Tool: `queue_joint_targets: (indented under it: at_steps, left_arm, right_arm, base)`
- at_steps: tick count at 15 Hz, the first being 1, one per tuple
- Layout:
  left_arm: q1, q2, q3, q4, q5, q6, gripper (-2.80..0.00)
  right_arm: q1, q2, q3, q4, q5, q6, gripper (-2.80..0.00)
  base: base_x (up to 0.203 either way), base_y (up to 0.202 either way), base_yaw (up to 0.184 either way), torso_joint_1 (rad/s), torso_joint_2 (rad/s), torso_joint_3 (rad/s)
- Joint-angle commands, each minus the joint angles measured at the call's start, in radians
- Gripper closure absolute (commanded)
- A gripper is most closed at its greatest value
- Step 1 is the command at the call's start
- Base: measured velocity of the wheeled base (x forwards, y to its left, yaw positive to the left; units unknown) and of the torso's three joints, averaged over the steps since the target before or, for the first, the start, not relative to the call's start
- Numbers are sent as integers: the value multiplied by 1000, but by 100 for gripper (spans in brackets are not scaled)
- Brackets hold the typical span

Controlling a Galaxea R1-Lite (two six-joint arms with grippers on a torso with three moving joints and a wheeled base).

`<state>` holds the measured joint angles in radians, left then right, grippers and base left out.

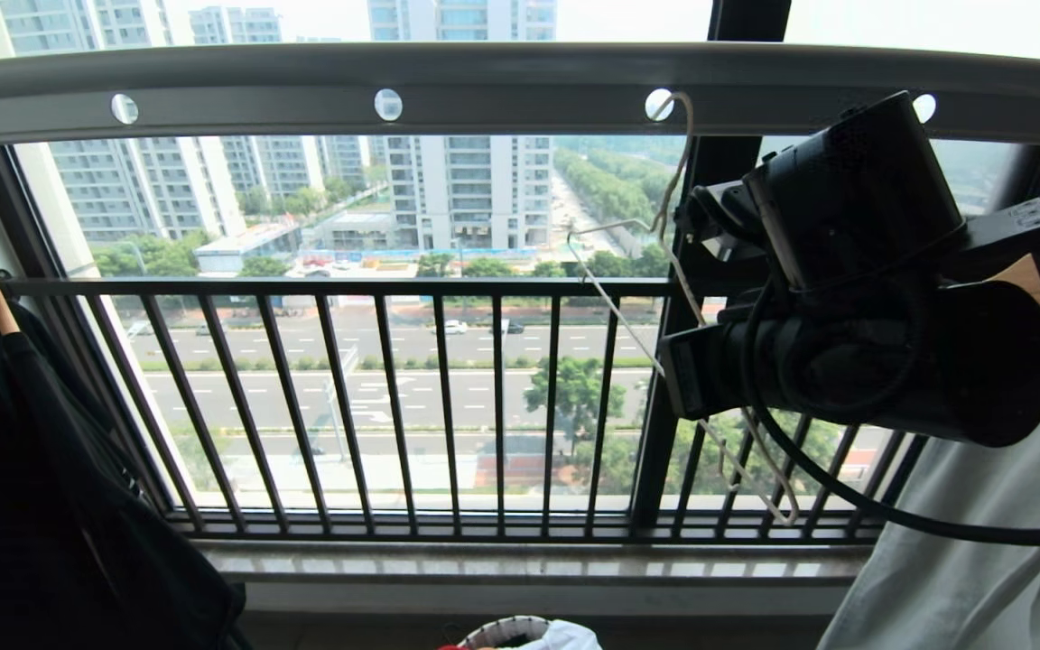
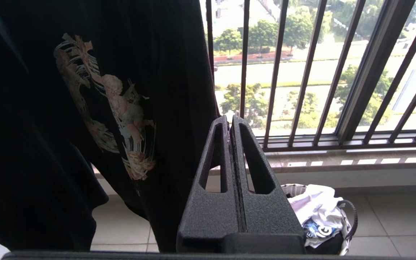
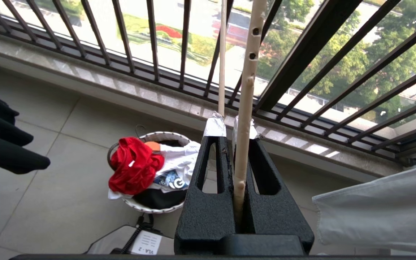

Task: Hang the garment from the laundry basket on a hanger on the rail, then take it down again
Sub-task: Pick up the clothes rack on the clothesline

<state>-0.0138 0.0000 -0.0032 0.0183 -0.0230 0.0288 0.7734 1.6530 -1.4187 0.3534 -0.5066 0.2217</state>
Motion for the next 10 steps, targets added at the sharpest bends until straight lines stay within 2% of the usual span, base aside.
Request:
queue_joint_targets:
  at_steps: [1, 5, 10]
  left_arm:
    - [0, 0, 0, 0, 0, 0, 0]
    - [0, 0, 0, 0, 0, 0, 0]
    - [0, 0, 0, 0, 0, 0, 0]
  right_arm:
    - [20, -18, 0, 3, -20, 1, 0]
    - [73, -47, 0, 7, -55, -10, 0]
    - [83, -89, 32, 8, -59, -15, 0]
  base:
    - [0, 0, 0, 0, 0, 0]
    - [0, 0, 0, 0, 0, 0]
    - [0, 0, 0, 0, 0, 0]
